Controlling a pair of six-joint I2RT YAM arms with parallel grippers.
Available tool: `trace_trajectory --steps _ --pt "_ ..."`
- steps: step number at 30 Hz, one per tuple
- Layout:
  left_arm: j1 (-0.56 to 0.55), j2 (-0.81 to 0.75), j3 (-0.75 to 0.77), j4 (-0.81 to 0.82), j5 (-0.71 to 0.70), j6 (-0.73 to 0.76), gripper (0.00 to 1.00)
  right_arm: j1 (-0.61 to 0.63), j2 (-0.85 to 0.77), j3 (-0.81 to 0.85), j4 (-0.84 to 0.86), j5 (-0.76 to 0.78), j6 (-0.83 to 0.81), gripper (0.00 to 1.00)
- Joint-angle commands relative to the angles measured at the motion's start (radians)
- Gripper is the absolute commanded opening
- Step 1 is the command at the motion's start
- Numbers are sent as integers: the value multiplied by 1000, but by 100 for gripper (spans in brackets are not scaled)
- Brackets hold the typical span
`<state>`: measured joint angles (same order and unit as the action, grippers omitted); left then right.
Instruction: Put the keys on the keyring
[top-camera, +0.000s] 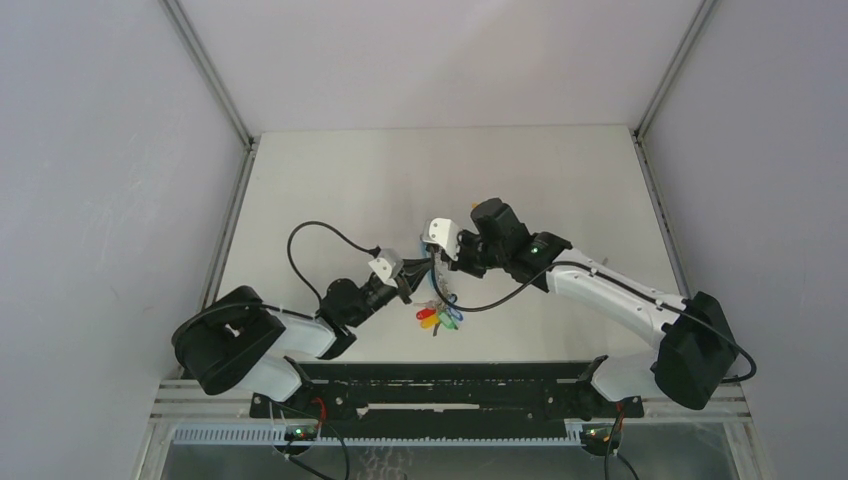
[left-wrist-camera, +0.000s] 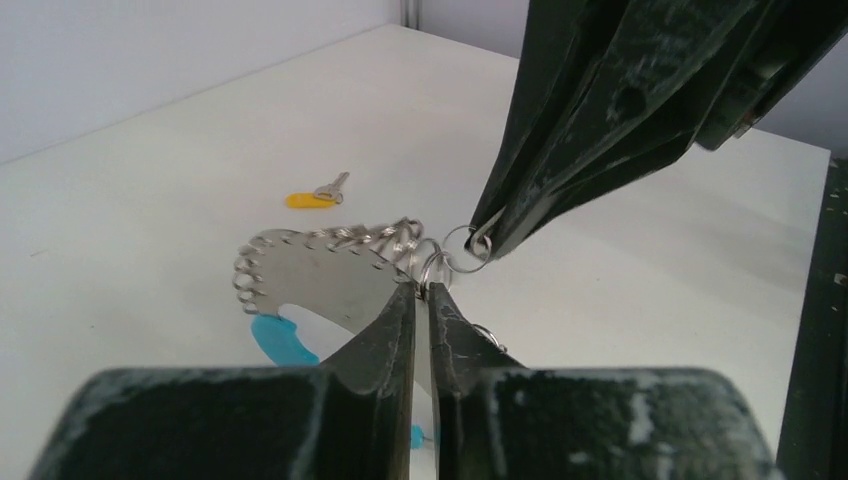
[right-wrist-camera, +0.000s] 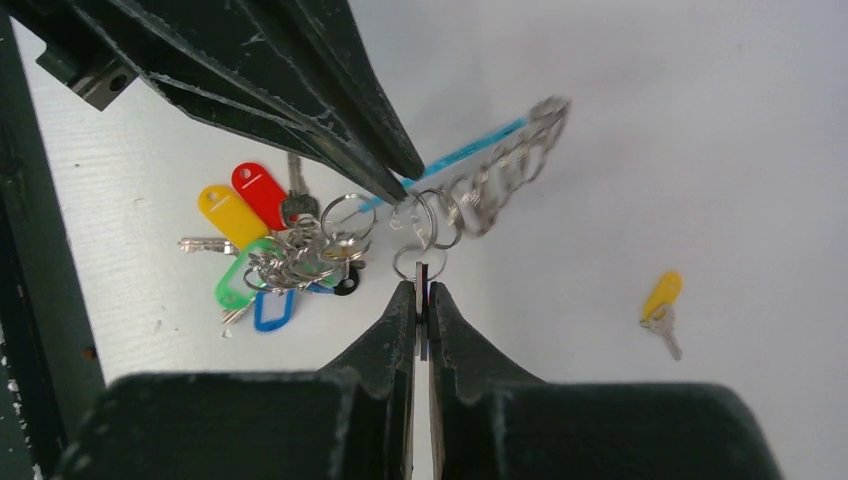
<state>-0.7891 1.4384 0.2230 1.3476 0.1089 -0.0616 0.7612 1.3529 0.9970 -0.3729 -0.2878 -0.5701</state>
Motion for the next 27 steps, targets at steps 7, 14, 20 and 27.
trace_trajectory --steps 7,14,20,27 --pt "11 -10 -18 66 66 71 33 31 -48 130 -29 28 -78 0" --pt "11 -15 14 33 143 69 39 39 -34 132 -32 24 -102 0" --pt "11 -19 50 -17 153 83 40 46 -30 132 -33 22 -109 0" --pt "11 -21 84 -49 149 88 40 60 -20 132 -30 19 -109 0"
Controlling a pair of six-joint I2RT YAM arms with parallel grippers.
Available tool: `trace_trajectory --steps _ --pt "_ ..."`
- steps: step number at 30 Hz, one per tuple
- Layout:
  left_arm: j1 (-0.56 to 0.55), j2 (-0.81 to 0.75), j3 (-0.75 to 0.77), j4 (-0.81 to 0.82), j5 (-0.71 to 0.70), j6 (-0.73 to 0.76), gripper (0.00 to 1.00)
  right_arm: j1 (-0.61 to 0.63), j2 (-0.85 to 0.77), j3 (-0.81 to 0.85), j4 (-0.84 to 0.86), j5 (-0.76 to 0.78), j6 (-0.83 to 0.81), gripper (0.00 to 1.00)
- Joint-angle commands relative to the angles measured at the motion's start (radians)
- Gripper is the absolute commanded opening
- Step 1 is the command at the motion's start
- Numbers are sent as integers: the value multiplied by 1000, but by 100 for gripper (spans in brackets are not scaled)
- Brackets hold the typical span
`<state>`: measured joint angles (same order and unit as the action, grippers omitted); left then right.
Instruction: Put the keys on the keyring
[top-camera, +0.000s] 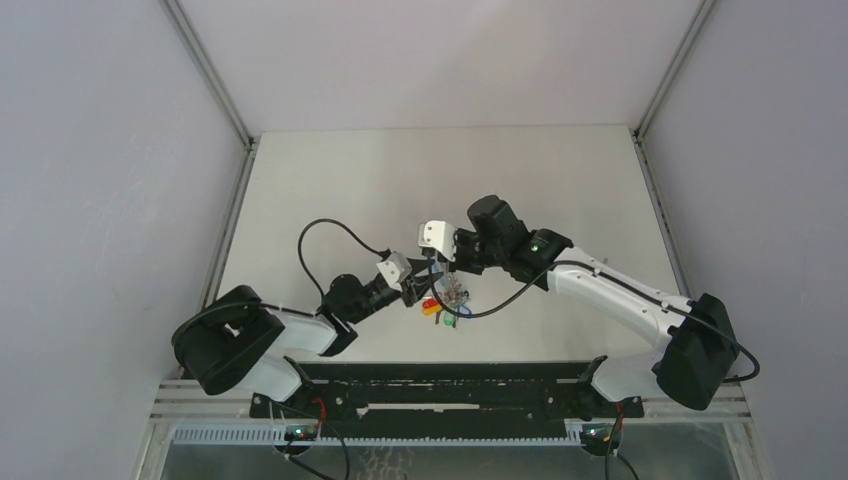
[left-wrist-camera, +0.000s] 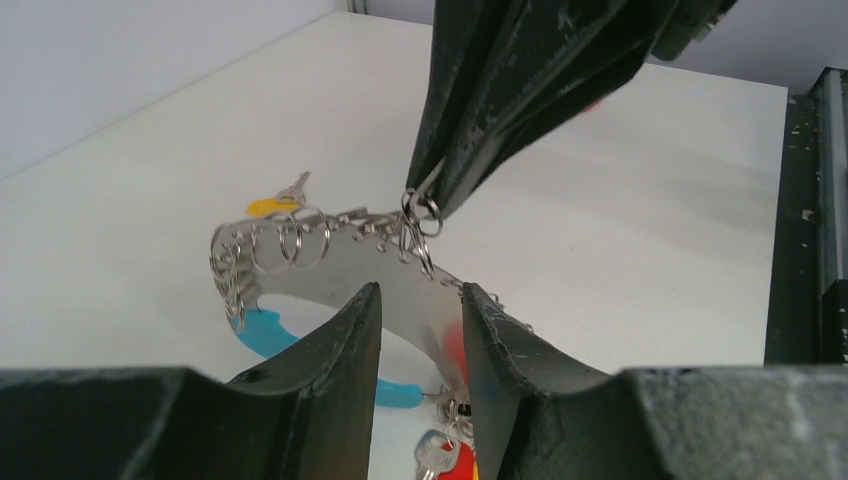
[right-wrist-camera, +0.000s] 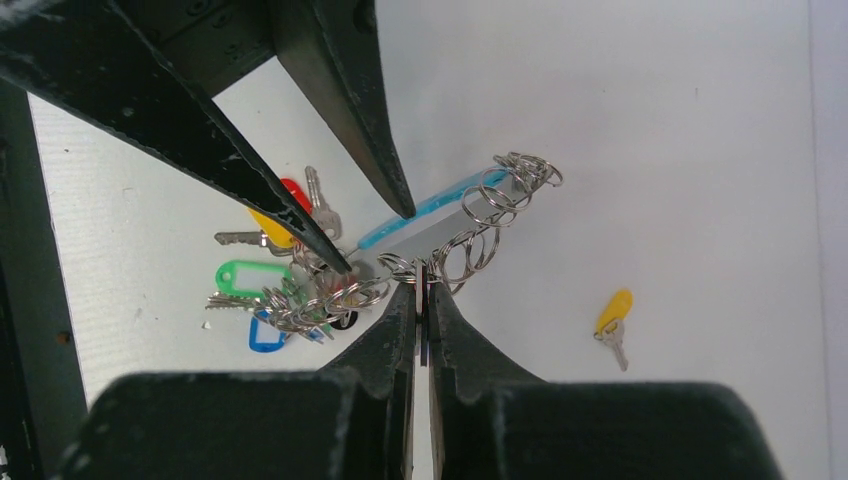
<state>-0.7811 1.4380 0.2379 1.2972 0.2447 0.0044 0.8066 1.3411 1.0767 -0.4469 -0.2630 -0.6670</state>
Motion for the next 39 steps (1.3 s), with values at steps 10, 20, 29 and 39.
trace_trajectory --steps 10,20,29,39 --pt "3 -6 110 -31 -14 -1 36 30 -12 52 43 -9 -14 0" --pt "3 -10 111 -60 -1 14 0 45 -37 49 24 3 -19 0" --pt "3 -14 63 8 -80 2 0 -35 -82 -52 35 48 83 0" --pt "3 -17 23 93 -146 -34 0 -107 -66 -188 132 53 184 0"
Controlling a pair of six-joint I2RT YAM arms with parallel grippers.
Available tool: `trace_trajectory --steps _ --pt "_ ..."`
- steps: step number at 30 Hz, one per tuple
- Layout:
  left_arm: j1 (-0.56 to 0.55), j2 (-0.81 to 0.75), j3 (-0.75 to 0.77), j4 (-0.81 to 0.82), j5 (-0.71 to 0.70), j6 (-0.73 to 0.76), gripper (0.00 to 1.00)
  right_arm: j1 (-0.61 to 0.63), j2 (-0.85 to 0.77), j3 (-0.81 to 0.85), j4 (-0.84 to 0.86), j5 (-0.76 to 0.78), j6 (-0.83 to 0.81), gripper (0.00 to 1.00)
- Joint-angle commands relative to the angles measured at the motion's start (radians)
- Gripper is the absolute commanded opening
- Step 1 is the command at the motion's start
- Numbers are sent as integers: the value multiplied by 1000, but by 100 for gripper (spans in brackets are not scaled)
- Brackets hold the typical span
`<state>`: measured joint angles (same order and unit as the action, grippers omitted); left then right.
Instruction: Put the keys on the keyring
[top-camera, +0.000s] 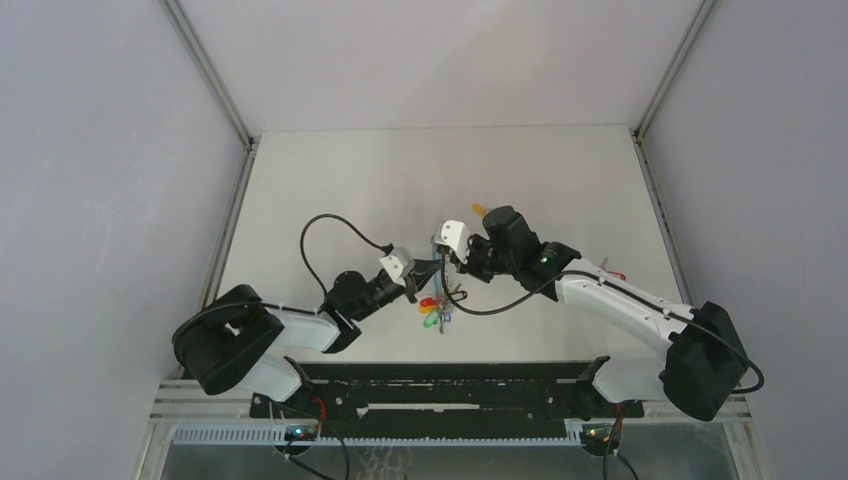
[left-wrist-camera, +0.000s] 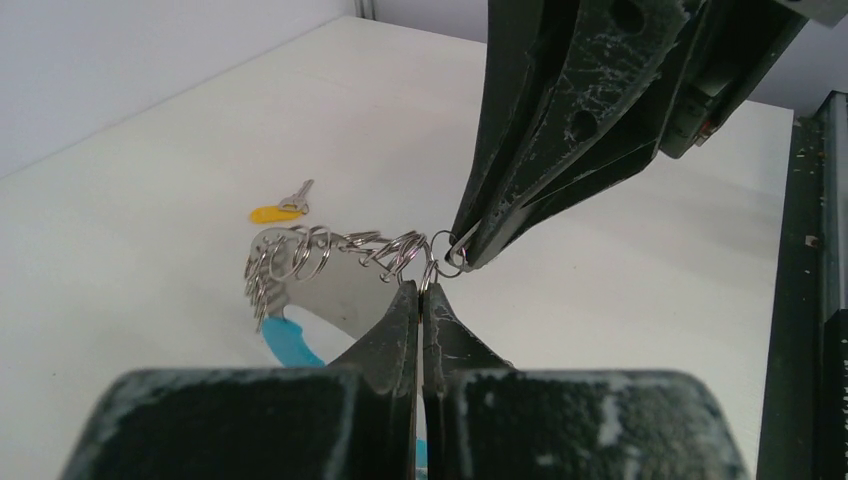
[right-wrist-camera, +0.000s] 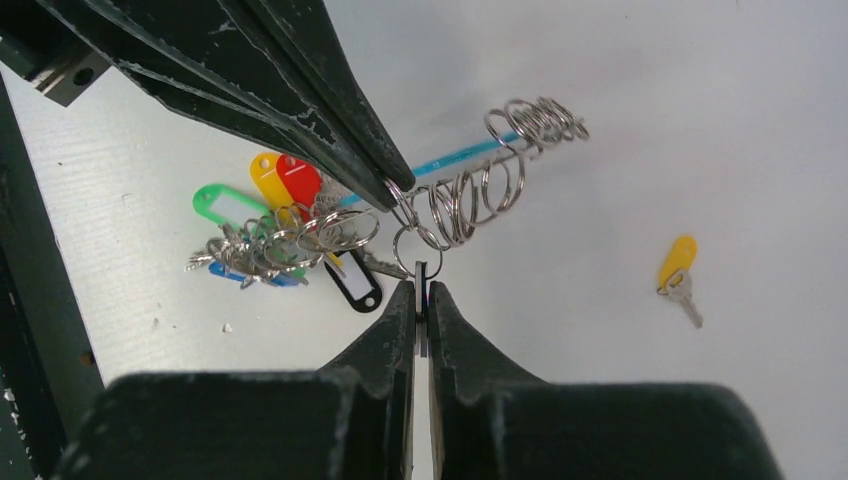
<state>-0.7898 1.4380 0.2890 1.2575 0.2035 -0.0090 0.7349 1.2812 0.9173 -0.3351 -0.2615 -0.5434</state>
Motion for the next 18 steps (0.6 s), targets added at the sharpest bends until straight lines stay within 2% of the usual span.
trace_trajectory --steps 1,8,13,18 --pt "12 -19 -30 132 -110 -26 0 -39 2 -31 25 58 66 0" --pt "12 -10 -42 155 -131 -58 0 -34 5 -6 27 67 51 0" --pt "12 1 -42 148 -89 -38 1 -16 -21 65 8 57 1 0" --pt "12 2 -41 111 -56 -6 12 25 -29 132 -1 37 -64 0"
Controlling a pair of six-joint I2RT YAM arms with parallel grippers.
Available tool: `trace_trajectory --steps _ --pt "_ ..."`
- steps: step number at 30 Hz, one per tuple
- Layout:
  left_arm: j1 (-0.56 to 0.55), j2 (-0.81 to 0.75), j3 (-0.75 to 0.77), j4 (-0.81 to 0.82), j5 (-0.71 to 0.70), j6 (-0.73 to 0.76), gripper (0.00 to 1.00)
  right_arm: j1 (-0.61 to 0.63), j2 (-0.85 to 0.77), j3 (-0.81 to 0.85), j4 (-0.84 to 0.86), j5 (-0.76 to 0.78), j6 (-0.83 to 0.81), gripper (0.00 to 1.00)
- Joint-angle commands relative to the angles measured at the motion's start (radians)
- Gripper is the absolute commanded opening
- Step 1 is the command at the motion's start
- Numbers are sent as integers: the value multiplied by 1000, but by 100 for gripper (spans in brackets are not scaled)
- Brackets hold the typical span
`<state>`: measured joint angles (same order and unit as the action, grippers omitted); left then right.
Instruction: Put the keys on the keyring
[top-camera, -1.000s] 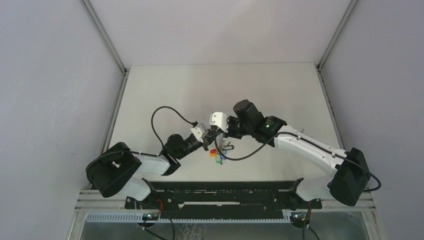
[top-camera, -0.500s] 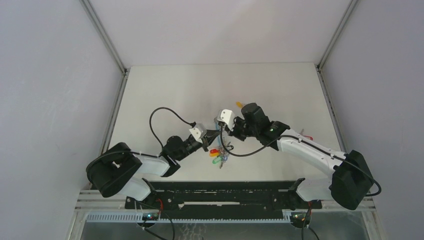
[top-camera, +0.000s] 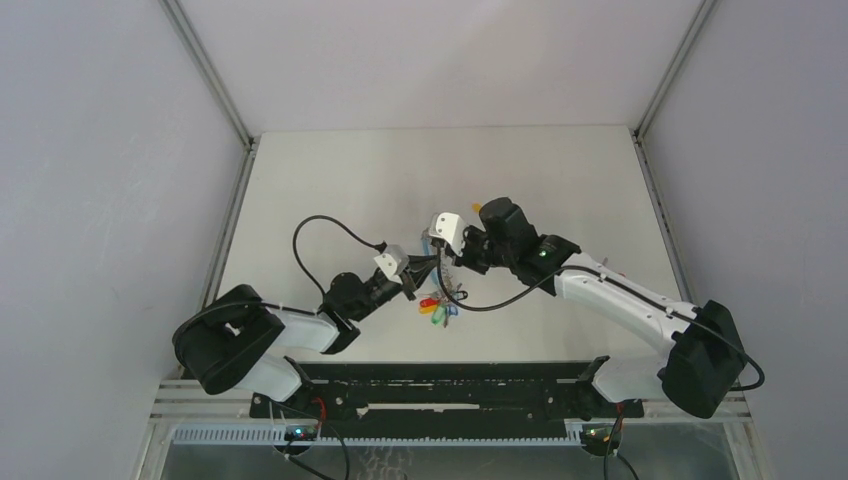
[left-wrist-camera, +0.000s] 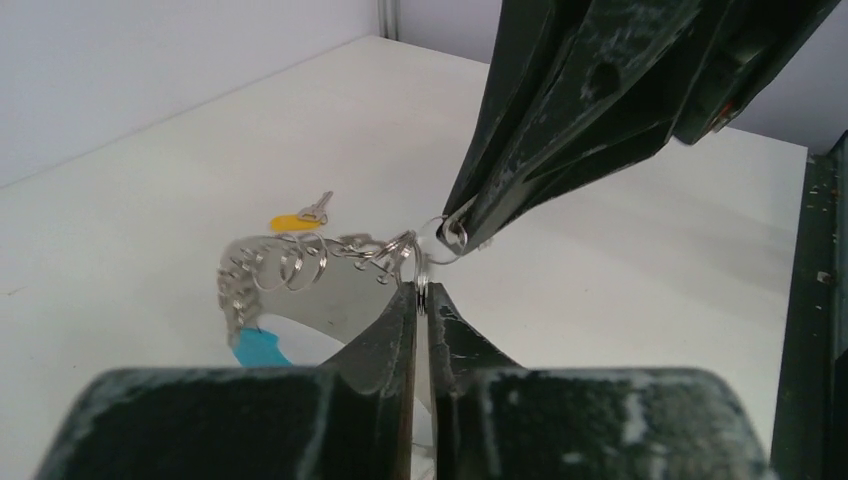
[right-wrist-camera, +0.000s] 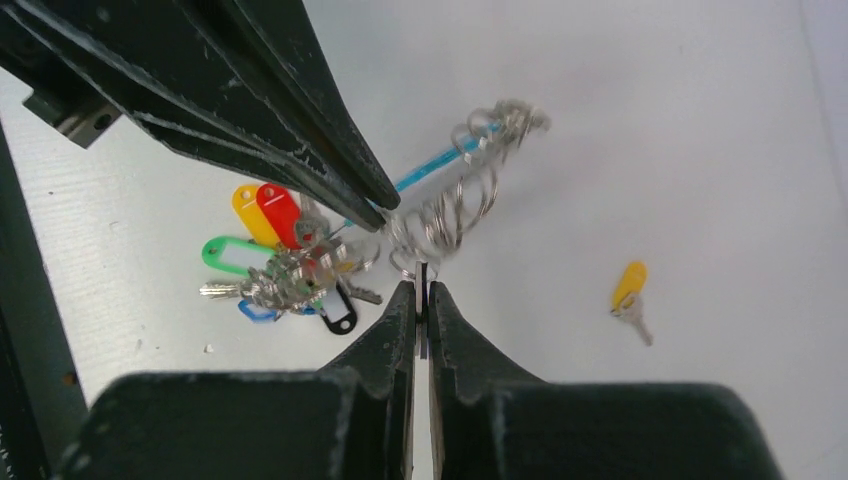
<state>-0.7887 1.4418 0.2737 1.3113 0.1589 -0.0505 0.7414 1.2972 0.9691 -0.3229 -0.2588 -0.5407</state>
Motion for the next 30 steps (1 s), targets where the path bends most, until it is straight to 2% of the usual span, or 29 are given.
trace_trajectory --steps 1,15,23,30 --pt "11 -2 -24 54 -4 37 15 25 -47 88 -14 30 -76 0" --pt "11 -2 12 32 97 25 36 69 -30 108 -28 3 -120 0" --pt "11 -1 41 -17 101 33 38 88 -27 108 -25 -4 -119 0" --pt "11 -4 65 -49 79 40 35 113 -25 115 -35 -16 -123 0"
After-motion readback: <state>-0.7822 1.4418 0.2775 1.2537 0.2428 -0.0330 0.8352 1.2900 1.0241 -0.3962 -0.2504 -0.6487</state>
